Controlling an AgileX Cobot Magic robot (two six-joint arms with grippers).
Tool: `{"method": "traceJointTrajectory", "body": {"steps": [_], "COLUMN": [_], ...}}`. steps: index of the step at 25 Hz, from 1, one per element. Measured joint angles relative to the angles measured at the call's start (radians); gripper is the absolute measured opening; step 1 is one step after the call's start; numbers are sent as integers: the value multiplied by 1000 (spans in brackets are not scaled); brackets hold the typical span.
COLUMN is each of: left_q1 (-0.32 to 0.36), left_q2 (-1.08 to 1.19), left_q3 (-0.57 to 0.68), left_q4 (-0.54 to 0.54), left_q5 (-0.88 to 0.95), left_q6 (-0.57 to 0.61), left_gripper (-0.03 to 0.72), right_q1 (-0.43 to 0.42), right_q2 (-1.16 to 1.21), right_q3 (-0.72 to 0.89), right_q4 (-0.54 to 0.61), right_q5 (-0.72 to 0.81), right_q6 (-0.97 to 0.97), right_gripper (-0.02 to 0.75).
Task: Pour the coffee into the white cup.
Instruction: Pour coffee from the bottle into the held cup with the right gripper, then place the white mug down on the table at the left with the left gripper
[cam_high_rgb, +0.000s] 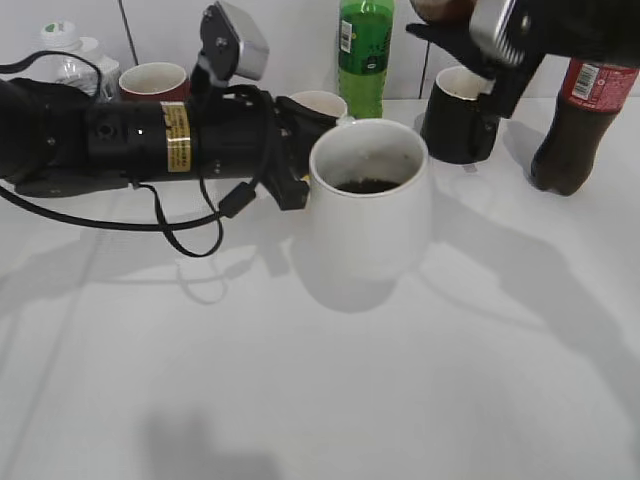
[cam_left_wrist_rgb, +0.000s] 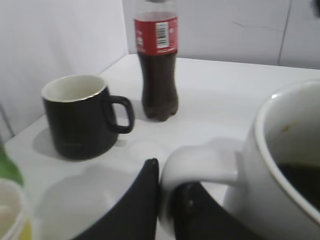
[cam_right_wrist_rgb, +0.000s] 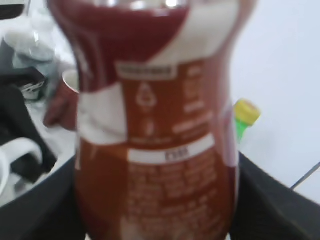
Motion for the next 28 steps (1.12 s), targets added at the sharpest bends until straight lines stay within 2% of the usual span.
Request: {"method": "traceJointTrajectory", "body": {"steps": [6, 8, 20, 28], "left_q1": [55, 83, 301, 426], "left_q2": [-42, -65, -200, -273], "left_q3": [8, 24, 231, 353], "left_q4": [2, 1, -8, -61], "left_q5": [16, 15, 24, 24], "left_q6": [0, 0, 0, 46], "left_gripper": [45, 45, 45, 45], "right_q1": [0, 0, 0, 0], "right_q2": [0, 0, 0, 0], "right_q3": [0, 0, 0, 0], "right_q4": [4, 5, 5, 5], "right_q5": [-4, -3, 8, 9], "right_q6": [487, 569, 622, 622], "right_gripper": [532, 532, 532, 532]}}
